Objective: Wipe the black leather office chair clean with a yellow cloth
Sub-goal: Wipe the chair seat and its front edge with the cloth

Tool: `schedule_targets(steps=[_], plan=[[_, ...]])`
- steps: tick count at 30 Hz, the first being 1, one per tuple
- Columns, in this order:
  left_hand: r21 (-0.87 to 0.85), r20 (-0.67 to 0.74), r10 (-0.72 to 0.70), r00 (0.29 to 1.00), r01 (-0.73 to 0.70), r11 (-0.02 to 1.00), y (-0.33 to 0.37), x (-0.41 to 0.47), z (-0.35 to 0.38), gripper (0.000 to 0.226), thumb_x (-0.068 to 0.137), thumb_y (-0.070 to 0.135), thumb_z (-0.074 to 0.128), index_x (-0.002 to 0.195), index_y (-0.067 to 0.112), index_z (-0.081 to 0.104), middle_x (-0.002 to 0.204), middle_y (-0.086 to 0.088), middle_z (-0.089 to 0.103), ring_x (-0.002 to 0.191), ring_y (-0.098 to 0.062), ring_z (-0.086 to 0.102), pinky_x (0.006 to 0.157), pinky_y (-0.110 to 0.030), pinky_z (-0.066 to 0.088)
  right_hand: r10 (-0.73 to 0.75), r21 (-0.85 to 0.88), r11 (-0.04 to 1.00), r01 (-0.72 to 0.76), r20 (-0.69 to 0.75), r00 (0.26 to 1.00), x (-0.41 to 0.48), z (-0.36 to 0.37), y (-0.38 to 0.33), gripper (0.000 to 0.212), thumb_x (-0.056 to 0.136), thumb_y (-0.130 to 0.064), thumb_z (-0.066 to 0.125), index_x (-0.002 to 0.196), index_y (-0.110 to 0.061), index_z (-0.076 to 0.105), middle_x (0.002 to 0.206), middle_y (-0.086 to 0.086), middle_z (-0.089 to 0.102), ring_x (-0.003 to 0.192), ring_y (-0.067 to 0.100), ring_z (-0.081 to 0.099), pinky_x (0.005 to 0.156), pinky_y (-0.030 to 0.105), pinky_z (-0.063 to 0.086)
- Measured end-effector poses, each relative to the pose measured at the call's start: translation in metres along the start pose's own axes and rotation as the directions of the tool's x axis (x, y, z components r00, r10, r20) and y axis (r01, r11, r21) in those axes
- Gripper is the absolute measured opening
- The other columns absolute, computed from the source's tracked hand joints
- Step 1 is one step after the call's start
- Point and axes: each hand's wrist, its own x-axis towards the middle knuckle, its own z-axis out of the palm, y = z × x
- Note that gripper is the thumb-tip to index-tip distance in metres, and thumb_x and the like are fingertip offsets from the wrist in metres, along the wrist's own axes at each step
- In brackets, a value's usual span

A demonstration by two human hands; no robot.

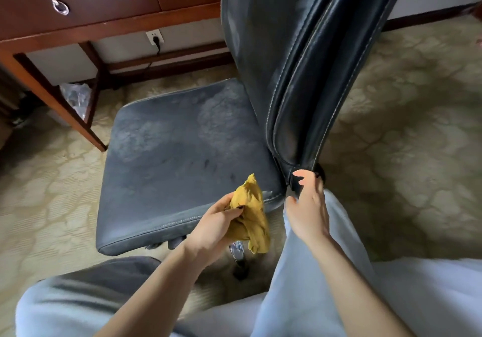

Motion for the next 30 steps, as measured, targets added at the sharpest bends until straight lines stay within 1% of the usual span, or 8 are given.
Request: schedule_targets(steps=[6,9,13,15,19,23,27,30], plan=[[-0.007,0.107,-0.002,0.994,0.003,1.000,0.001,0.008,-0.001,0.041,0.098,-0.005,0.029,0.115,0.014,0.061,0.096,-0.011,0.068,0.086,-0.025,0.065,0.078,-0.042,0.052,0.005,-0.050,0.999,-0.005,-0.002,1.000,0.025,-0.003,-0.001,0.051,0.083,-0.004,0.058,0.129,-0.019,0.042,0.131,0.006,0.043,0.116,0.027,0.047,0.083,0.033,0.038],[-0.032,0.152,-0.011,0.988,0.016,0.999,0.006,0.013,0.006,0.042,0.098,-0.005,0.029,0.112,0.016,0.063,0.095,-0.011,0.070,0.086,-0.025,0.066,0.089,-0.052,0.047,-0.006,-0.098,0.995,0.009,0.031,1.000,0.046,-0.008,0.000,0.054,0.084,-0.006,0.059,0.133,-0.019,0.039,0.134,0.007,0.041,0.119,0.028,0.045,0.083,0.031,0.036],[-0.068,0.182,0.001,0.983,0.012,0.998,0.013,0.023,0.014,0.043,0.098,-0.006,0.028,0.113,0.015,0.062,0.093,-0.012,0.070,0.083,-0.026,0.066,0.095,-0.059,0.039,0.011,-0.072,0.997,-0.005,0.087,0.996,0.071,-0.014,0.000,0.055,0.093,-0.017,0.053,0.143,-0.022,0.031,0.145,0.007,0.037,0.129,0.028,0.040,0.100,0.035,0.034],[-0.069,0.188,0.004,0.982,0.009,0.998,0.015,0.028,0.015,0.043,0.098,-0.006,0.029,0.116,0.015,0.061,0.095,-0.011,0.070,0.084,-0.027,0.066,0.094,-0.060,0.040,0.002,0.025,1.000,-0.007,0.200,0.980,0.075,-0.012,0.000,0.059,0.096,-0.032,0.050,0.148,-0.025,0.023,0.152,0.004,0.031,0.137,0.024,0.034,0.110,0.039,0.029],[-0.056,0.210,0.003,0.978,0.009,0.998,0.018,0.033,0.012,0.043,0.098,-0.004,0.030,0.121,0.018,0.059,0.101,-0.010,0.069,0.090,-0.024,0.067,0.084,-0.047,0.051,-0.027,0.267,0.949,-0.167,0.599,0.801,0.055,-0.001,-0.003,0.068,0.087,-0.056,0.049,0.146,-0.031,0.028,0.140,-0.009,0.045,0.132,0.007,0.039,0.108,0.029,0.031],[-0.022,0.212,-0.010,0.977,0.015,1.000,0.021,0.035,0.002,0.042,0.099,-0.004,0.030,0.118,0.018,0.061,0.105,-0.010,0.070,0.094,-0.025,0.068,0.088,-0.051,0.050,-0.020,0.289,0.921,-0.260,0.703,0.711,0.036,0.015,0.005,0.043,0.086,-0.038,0.067,0.125,-0.028,0.054,0.114,-0.014,0.065,0.111,0.003,0.059,0.093,0.018,0.047],[0.156,0.127,0.042,0.991,-0.061,0.986,0.020,0.039,-0.007,0.038,0.097,-0.008,0.035,0.114,0.012,0.062,0.101,-0.011,0.069,0.091,-0.024,0.067,0.079,-0.044,0.056,-0.022,0.227,0.963,-0.146,0.606,0.795,0.039,0.028,0.008,0.035,0.073,-0.027,0.081,0.104,-0.026,0.067,0.100,-0.005,0.072,0.099,0.013,0.066,0.091,0.039,0.053],[0.217,-0.001,0.062,0.998,-0.060,0.974,0.022,0.048,-0.009,0.036,0.094,-0.011,0.037,0.107,0.010,0.063,0.098,-0.007,0.070,0.080,-0.019,0.068,0.065,-0.029,0.058,-0.028,0.121,0.992,-0.032,0.465,0.885,0.054,0.021,-0.001,0.018,0.074,-0.018,0.079,0.088,-0.015,0.068,0.085,0.000,0.071,0.087,0.019,0.066,0.076,0.030,0.052]])
